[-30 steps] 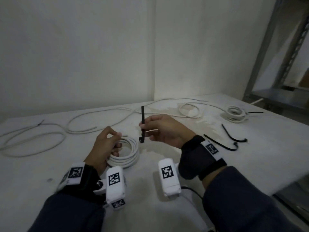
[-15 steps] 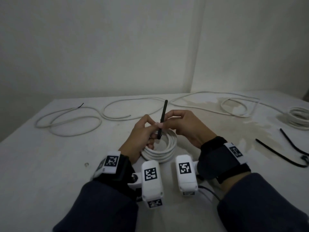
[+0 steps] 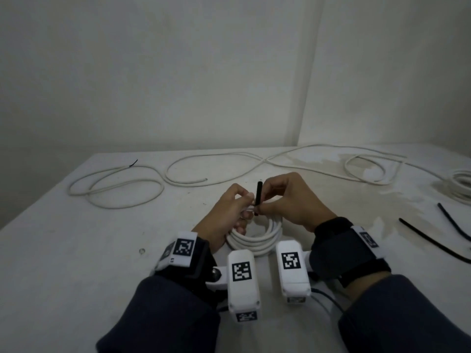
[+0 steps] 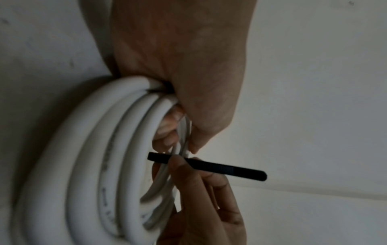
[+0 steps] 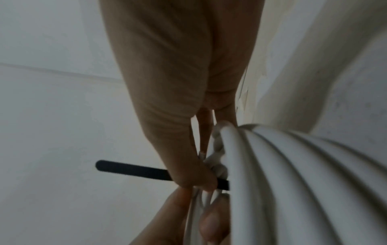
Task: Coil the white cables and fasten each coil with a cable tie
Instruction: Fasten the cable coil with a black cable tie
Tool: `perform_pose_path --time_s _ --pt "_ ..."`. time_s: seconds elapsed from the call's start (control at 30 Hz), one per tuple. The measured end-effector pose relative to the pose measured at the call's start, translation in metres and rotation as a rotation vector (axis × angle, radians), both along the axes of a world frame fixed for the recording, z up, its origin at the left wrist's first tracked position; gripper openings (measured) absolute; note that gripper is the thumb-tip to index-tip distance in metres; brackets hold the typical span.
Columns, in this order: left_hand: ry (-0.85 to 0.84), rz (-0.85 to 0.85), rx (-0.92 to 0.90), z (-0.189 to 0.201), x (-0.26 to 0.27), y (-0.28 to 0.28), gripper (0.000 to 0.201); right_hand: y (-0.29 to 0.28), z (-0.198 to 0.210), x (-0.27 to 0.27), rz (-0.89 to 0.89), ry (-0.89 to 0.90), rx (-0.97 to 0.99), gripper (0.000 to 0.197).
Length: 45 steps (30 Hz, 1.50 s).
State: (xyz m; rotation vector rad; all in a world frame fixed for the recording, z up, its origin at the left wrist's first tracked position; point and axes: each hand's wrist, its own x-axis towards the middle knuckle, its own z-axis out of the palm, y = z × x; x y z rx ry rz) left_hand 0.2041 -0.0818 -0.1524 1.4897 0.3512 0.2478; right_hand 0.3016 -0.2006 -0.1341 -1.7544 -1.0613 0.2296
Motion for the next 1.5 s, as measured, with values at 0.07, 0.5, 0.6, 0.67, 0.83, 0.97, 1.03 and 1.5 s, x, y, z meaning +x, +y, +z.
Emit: perform_pose_path --time_s 0.07,0.5,0.6,0.67,0.83,0.97,1.03,1.5 --pt "0.004 -0.008 0.031 0.001 -0.001 -0.002 0.013 0.000 -0.003 0.003 0.003 -0.040 -0.006 0.014" --pt "-0.096 0.180 0.056 -0.003 0.004 0.001 0.024 0.000 0.000 0.000 0.003 0.075 0.119 0.014" --pt "-0.105 0.223 0.053 -0.004 0.005 0.004 0.027 0.000 0.001 -0.003 -0.025 0.132 0.217 0.015" --pt "-0.110 0.250 0.057 -0.004 0.006 0.004 0.027 0.001 0.002 -0.004 -0.033 0.239 0.273 0.017" --pt "-0.139 0.293 0.053 -0.006 0.007 0.005 0.022 0.003 0.004 -0.007 -0.049 0.368 0.285 0.015" --pt "-0.178 0.255 0.089 -0.005 0.005 0.004 0.019 0.004 0.004 -0.010 -0.096 0.352 0.295 0.020" --pt "-0.188 0.231 0.078 -0.005 0.005 0.003 0.025 0.003 0.006 -0.010 -0.131 0.341 0.288 0.024" --pt "-0.212 0.283 0.084 -0.004 0.004 0.002 0.025 0.001 0.010 -0.018 -0.056 0.288 0.223 0.032"
